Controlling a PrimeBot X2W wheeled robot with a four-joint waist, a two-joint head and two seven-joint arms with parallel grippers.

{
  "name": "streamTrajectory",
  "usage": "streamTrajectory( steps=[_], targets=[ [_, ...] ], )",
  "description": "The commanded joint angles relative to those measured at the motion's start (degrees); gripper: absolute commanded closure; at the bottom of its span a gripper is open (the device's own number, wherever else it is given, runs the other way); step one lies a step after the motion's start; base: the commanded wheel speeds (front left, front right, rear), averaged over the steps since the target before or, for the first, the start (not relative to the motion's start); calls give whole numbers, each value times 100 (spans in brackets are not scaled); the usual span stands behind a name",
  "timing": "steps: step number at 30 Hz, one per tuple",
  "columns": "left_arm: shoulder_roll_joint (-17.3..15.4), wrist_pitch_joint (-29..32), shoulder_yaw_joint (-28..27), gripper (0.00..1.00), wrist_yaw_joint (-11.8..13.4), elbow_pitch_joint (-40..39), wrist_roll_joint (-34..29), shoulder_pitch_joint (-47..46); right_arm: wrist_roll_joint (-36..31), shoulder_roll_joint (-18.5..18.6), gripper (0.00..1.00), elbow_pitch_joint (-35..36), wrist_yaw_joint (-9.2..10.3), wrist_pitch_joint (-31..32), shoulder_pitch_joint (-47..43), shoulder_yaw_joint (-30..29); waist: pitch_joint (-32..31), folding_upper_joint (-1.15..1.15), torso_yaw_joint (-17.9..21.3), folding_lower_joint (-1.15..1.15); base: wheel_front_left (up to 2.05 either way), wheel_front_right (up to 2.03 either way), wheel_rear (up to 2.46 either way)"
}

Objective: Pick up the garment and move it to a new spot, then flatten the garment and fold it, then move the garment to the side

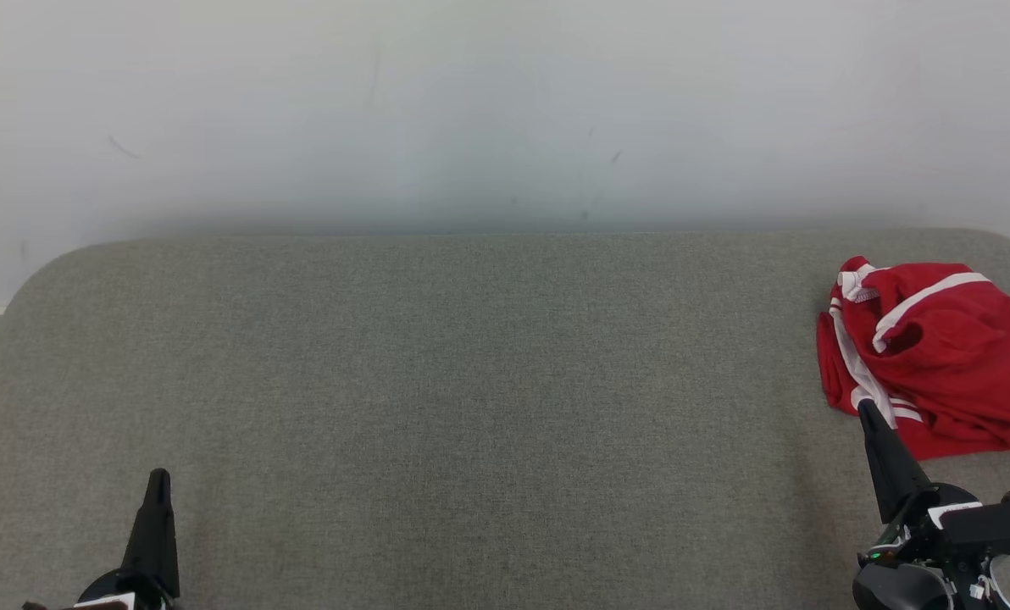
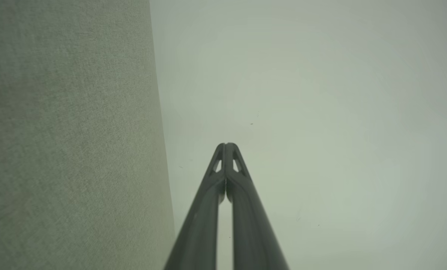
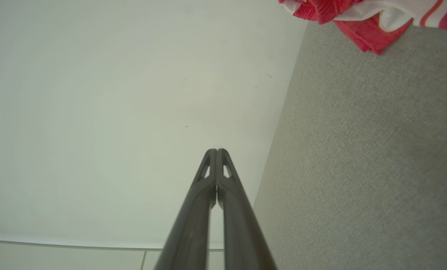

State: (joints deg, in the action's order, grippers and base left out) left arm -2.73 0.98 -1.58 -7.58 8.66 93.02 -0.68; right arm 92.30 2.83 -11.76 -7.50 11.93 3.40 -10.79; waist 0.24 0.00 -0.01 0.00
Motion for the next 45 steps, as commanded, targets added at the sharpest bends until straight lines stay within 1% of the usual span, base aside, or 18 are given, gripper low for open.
streamTrajectory(
  steps=[1,45],
  targets=[
    [-12,22,-25,100,-20,3,11,-54,21,5,100,9,2,16,46,-23,0,0,0,0,0,0,0],
    [-8,30,-32,100,-20,2,2,-53,23,5,100,10,2,15,46,-22,0,0,0,0,0,0,0]
  ],
)
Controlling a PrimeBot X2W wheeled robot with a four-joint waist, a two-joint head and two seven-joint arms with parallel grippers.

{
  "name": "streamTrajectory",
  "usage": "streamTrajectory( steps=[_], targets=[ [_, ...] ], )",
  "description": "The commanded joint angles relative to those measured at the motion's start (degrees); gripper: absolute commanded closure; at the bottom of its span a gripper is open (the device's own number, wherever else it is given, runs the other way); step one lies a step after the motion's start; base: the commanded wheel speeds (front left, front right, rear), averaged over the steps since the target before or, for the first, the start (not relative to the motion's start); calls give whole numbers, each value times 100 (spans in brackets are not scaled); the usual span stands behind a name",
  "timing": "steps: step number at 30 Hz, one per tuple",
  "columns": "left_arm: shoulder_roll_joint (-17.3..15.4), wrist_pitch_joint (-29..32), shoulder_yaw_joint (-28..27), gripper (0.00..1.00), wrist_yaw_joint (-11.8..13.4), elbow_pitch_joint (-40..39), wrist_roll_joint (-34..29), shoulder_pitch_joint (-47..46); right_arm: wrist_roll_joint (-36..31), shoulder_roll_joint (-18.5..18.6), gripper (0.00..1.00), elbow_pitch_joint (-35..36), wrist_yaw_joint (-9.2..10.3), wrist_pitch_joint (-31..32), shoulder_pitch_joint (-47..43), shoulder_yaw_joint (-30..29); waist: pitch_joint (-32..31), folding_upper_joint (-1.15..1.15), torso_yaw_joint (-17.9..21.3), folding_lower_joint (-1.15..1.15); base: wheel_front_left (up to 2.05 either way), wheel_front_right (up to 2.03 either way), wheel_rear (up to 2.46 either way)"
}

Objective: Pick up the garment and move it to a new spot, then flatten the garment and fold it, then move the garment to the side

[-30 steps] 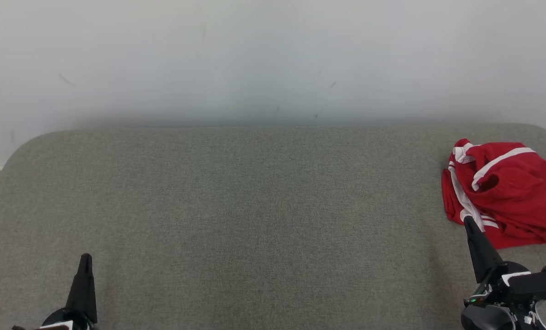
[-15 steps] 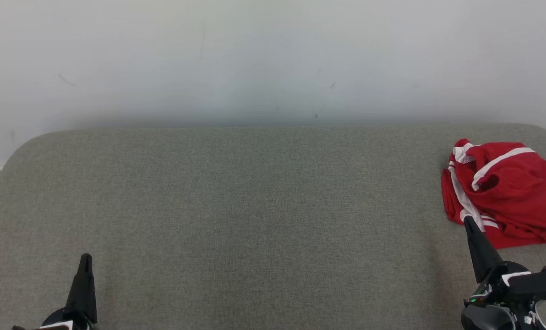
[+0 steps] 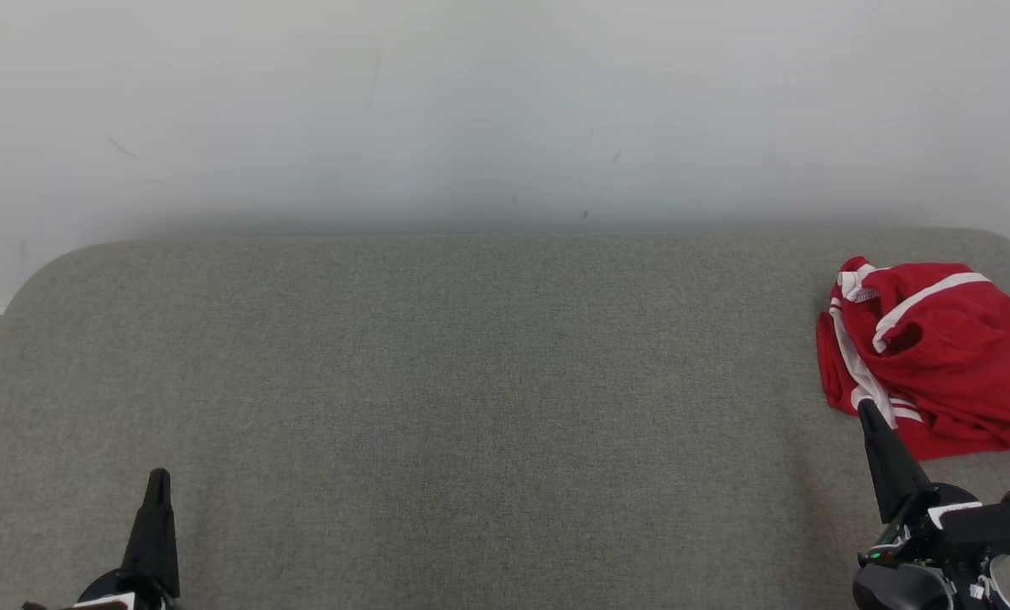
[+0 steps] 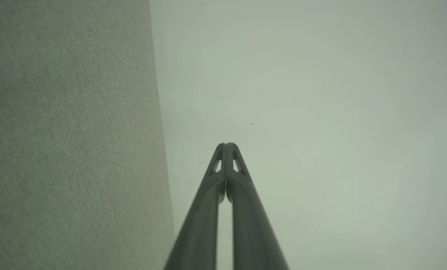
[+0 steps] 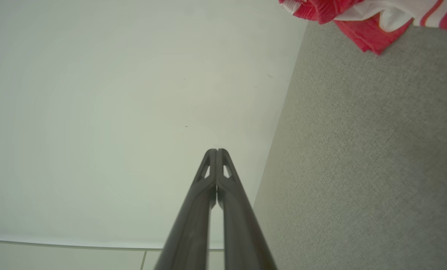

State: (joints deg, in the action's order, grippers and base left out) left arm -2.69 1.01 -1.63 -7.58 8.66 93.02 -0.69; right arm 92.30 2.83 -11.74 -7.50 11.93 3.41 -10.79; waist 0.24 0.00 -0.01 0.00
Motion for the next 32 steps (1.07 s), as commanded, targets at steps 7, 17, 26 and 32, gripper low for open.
streamTrajectory(
  steps=[7,17,26,32],
  targets=[
    [-12,27,-27,100,-20,2,1,-52,23,5,100,7,2,15,45,-22,0,0,0,0,0,0,0],
    [-12,28,-27,100,-20,2,0,-52,23,5,100,8,2,14,45,-21,0,0,0,0,0,0,0],
    [-12,27,-28,100,-20,2,0,-51,23,5,100,8,2,14,45,-21,0,0,0,0,0,0,0],
    [-12,28,-29,100,-20,1,-1,-52,23,5,100,8,2,14,45,-21,0,0,0,0,0,0,0]
  ],
)
